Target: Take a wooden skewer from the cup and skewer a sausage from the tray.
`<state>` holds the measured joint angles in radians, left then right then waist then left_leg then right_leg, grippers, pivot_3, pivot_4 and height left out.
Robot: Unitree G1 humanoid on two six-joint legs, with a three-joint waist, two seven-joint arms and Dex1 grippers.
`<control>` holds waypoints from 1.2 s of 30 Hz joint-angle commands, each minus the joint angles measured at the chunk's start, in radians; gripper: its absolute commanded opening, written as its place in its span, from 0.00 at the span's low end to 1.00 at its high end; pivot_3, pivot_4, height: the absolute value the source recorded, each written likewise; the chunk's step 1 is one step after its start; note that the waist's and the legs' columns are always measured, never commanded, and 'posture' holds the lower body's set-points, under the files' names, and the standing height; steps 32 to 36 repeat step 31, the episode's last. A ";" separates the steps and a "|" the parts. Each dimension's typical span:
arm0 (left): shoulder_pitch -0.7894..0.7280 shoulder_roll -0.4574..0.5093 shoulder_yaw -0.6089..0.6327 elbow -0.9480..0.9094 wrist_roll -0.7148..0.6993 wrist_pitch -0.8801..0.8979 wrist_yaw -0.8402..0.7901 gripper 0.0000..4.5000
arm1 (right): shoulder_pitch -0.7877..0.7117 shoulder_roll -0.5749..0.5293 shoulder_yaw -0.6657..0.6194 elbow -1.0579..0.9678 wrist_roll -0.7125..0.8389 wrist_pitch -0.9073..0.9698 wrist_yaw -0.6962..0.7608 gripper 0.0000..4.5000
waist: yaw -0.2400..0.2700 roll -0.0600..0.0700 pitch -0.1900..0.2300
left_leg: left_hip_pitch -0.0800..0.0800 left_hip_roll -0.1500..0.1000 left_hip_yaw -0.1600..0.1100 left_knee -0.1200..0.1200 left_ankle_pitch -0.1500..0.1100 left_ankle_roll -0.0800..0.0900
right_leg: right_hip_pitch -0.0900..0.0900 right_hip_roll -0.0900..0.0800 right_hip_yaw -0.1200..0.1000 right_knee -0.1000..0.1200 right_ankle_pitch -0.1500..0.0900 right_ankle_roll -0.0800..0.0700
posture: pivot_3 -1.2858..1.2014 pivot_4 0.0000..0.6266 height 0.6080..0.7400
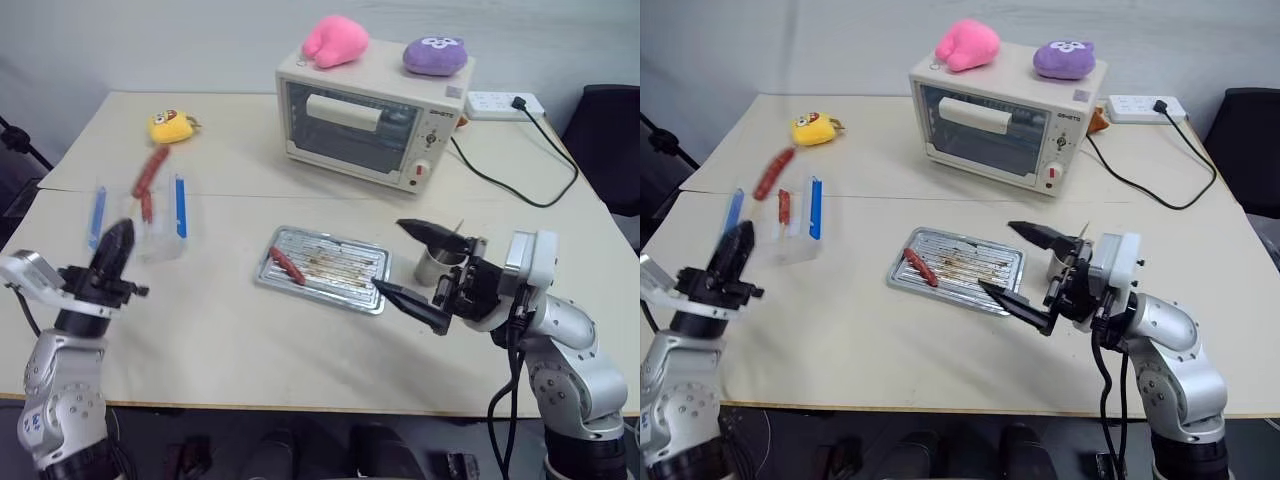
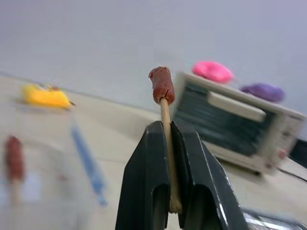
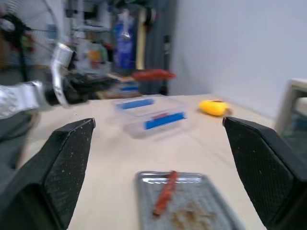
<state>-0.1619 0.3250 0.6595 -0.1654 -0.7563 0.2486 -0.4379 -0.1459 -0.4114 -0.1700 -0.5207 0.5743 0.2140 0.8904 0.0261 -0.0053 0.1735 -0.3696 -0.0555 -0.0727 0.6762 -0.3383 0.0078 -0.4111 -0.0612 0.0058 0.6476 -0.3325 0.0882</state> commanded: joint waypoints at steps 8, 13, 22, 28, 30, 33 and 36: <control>-0.212 0.066 -0.058 0.309 0.190 -0.106 0.177 0.00 | 0.089 0.029 -0.002 0.053 -0.072 -0.181 -0.071 0.99 | -0.005 -0.001 0.000 | -0.001 0.000 0.000 0.000 0.000 0.000 | -0.001 0.000 0.000 0.000 0.000 0.000 | 0.52 0.24 1.00; -0.244 0.083 -0.088 0.352 0.206 -0.110 0.169 0.23 | 0.104 0.019 0.008 0.036 -0.069 -0.187 -0.089 1.00 | -0.005 -0.001 -0.001 | 0.000 0.000 0.000 0.000 0.000 0.000 | -0.001 0.000 0.000 0.000 0.000 0.000 | 0.52 0.24 1.00; -0.046 0.303 -0.249 0.126 0.200 -0.060 -0.248 0.71 | 0.193 -0.124 -0.005 0.003 -0.011 -0.100 0.006 1.00 | -0.008 -0.001 -0.001 | 0.000 0.000 0.000 -0.002 -0.001 0.000 | -0.001 0.000 0.001 -0.001 0.000 0.000 | 0.52 0.24 1.00; 0.157 0.457 -0.309 0.027 0.237 -0.108 -0.519 0.71 | 0.342 -0.242 -0.035 0.095 -0.029 -0.186 0.193 1.00 | -0.005 0.000 0.000 | 0.002 0.000 0.000 -0.007 0.000 0.001 | 0.001 -0.001 0.001 -0.005 0.000 0.000 | 0.52 0.24 1.00; 0.183 0.446 -0.334 0.041 0.279 -0.166 -0.541 0.71 | 0.353 -0.234 -0.031 0.137 -0.036 -0.219 0.208 1.00 | -0.004 0.000 0.000 | 0.003 0.000 0.000 -0.007 0.000 0.001 | 0.002 -0.001 0.001 -0.005 0.000 0.000 | 0.52 0.24 1.00; 0.189 0.429 -0.341 0.047 0.288 -0.182 -0.536 0.71 | 0.356 -0.231 -0.023 0.160 -0.049 -0.241 0.217 1.00 | -0.004 0.000 0.000 | 0.003 0.000 0.000 -0.007 0.000 0.001 | 0.003 -0.001 0.001 -0.005 0.000 0.000 | 0.52 0.24 1.00; 0.189 0.429 -0.341 0.047 0.288 -0.182 -0.536 0.71 | 0.356 -0.231 -0.023 0.160 -0.049 -0.241 0.217 1.00 | -0.004 0.000 0.000 | 0.003 0.000 0.000 -0.007 0.000 0.001 | 0.003 -0.001 0.001 -0.005 0.000 0.000 | 0.52 0.24 1.00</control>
